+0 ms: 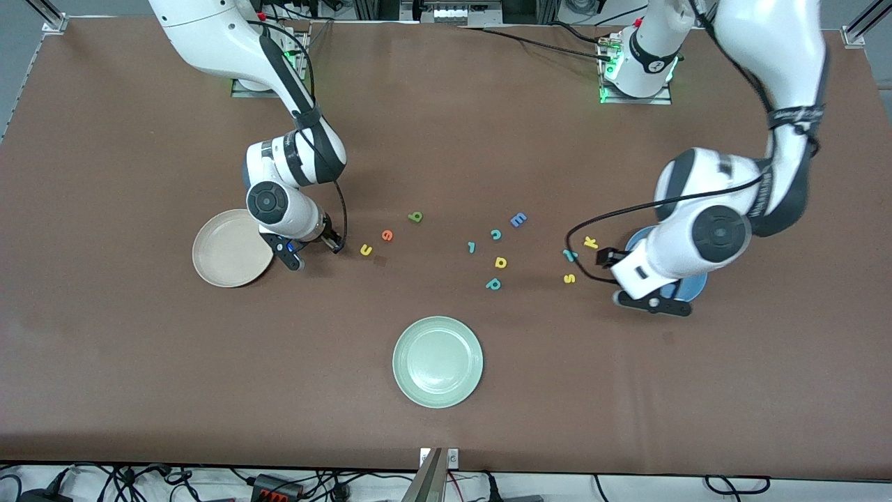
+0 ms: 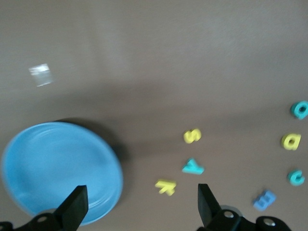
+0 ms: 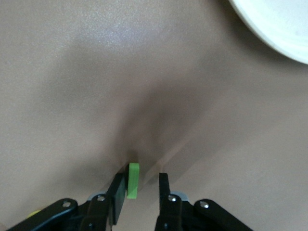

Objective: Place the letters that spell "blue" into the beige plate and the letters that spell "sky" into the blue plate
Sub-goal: 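Lift the green l with the right gripper while the left gripper reaches the yellow s, then drop the green l on the beige plate while the left gripper grasps the s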

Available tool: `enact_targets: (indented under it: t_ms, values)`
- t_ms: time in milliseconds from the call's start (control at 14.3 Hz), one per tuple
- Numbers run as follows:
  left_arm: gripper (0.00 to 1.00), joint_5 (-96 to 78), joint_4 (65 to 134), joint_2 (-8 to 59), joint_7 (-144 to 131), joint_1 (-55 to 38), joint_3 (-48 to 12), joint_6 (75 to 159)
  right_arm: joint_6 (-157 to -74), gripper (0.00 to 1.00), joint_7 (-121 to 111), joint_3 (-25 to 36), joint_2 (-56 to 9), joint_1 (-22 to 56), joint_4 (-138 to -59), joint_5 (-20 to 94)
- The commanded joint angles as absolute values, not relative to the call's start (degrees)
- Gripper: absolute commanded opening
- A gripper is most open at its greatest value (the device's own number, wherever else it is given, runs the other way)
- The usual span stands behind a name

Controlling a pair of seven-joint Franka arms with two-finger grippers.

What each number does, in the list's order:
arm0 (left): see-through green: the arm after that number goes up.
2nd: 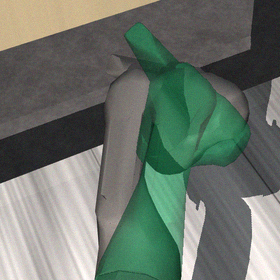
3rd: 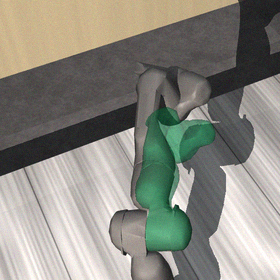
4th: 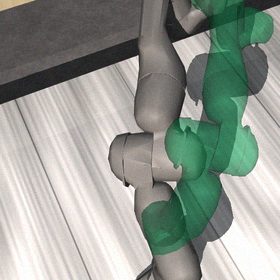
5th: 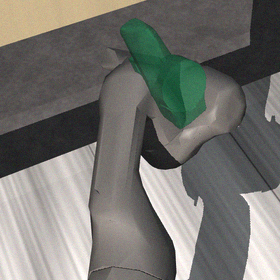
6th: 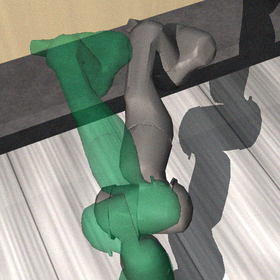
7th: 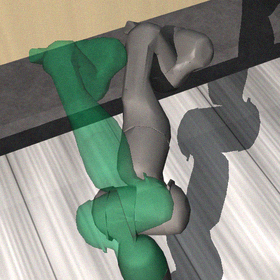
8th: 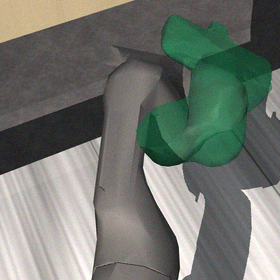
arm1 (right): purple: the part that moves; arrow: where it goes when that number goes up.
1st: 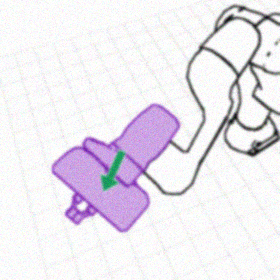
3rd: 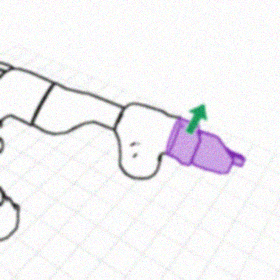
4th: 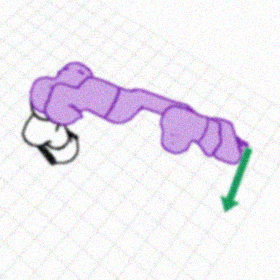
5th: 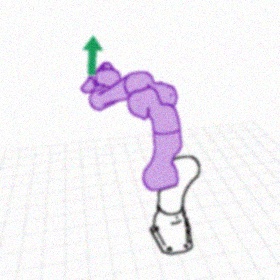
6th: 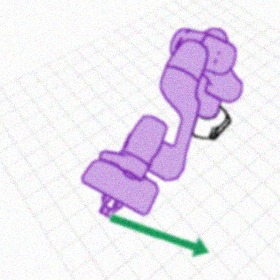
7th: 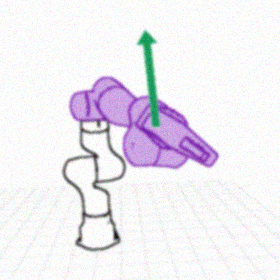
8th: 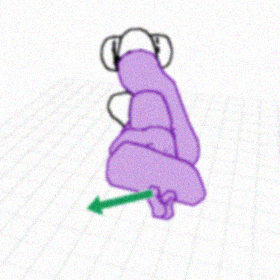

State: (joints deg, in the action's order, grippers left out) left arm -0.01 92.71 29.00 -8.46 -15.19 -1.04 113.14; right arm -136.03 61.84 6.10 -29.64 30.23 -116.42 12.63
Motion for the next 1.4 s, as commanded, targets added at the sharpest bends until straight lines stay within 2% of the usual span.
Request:
enact_targets:
  t_ms: [0,70,210,281,491,631,701,771,842,1052,1192,1333]
  values:
    - [1.00,0.7,93.8,32.5,-11.8,-17.1,-0.7,119.5,-137.5,0.36,62.4,6.2,-30.6,30.5,-116.6,13.4]
    - [1.00,0.6,96.2,32.5,-11.9,-17.4,-0.8,123.3,-137.5,0.34,62.3,6.2,-30.6,30.5,-116.5,13.4]
    - [1.00,0.6,101.4,32.0,-15.1,-18.9,-0.8,128.6,-137.4,0.17,61.4,6.2,-30.6,30.4,-116.2,13.4]
    - [1.00,0.6,103.1,32.0,-16.8,-19.2,-0.8,131.3,-137.1,0.11,61.2,6.2,-30.5,30.4,-116.0,13.4]
    - [1.00,0.6,104.5,33.7,-17.8,-19.5,-0.8,134.9,-136.8,0.01,59.9,6.2,-30.5,30.6,-115.2,13.1]
    - [1.00,0.6,104.6,34.0,-18.1,-19.5,-0.8,136.7,-136.4,0.00,58.0,6.3,-30.3,30.3,-113.6,13.0]
    - [0.91,0.6,104.7,34.0,-18.2,-19.5,-0.8,136.7,-134.7,0.00,56.9,6.6,-29.8,29.8,-112.6,12.7]
    - [0.73,0.6,105.1,34.1,-18.2,-19.6,-0.8,137.1,-131.1,0.00,55.1,7.1,-29.3,29.2,-110.5,12.6]
    - [0.65,0.6,105.1,34.6,-18.2,-19.7,-0.9,137.1,-127.2,0.00,52.9,8.3,-29.2,29.0,-108.2,12.5]
    - [0.63,0.7,105.1,34.9,-18.0,-19.6,-0.9,137.1,-116.4,0.00,40.7,14.5,-28.0,28.7,-104.6,12.5]
    - [0.62,0.7,104.9,35.9,-18.0,-19.7,-0.9,137.7,-115.4,0.00,30.1,18.7,-27.6,27.0,-105.9,12.6]
    - [0.62,0.6,105.0,36.8,-18.1,-19.7,-0.9,140.4,-114.5,0.00,21.7,18.8,-27.5,21.8,-107.2,12.6]
